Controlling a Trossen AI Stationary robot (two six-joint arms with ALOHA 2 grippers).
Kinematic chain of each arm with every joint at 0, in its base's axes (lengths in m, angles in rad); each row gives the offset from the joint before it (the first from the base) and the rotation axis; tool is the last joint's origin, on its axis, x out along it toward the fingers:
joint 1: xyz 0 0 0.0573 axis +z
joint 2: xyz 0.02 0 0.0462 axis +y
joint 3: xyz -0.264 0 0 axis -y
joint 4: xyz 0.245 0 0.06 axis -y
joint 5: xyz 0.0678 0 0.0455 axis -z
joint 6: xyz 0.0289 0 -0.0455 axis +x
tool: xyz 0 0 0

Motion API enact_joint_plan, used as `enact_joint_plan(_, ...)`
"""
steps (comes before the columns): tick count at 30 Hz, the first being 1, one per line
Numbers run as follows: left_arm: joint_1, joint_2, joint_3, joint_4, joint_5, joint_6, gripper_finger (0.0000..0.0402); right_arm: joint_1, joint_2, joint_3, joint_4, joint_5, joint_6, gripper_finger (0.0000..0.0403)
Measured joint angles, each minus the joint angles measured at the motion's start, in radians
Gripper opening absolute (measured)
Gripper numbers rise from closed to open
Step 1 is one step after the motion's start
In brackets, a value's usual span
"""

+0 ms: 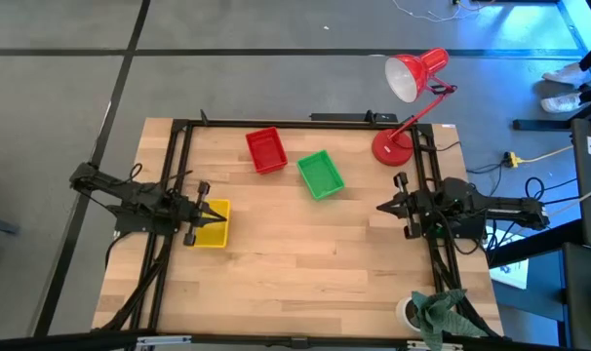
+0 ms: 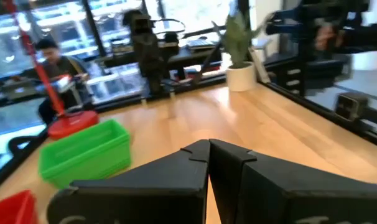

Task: Stack baskets by color
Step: Return to Home Position

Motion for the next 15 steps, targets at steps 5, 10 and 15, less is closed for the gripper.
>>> enact_joint_plan(5,0.000,0.000,0.000,-0.007,0.049,-0.006,0.0000,0.000,0.000,0.000,-0.020,-0.009,0.001,0.0000)
enact_joint_plan(10,0.000,0.000,0.000,-0.008,0.053,0.001,0.0000,0.000,0.002,0.000,-0.024,-0.008,0.017,0.0000)
enact_joint_plan(15,0.000,0.000,0.000,-0.008,0.053,0.002,0.0000,0.000,0.002,0.000,-0.023,-0.008,0.054,0.0000)
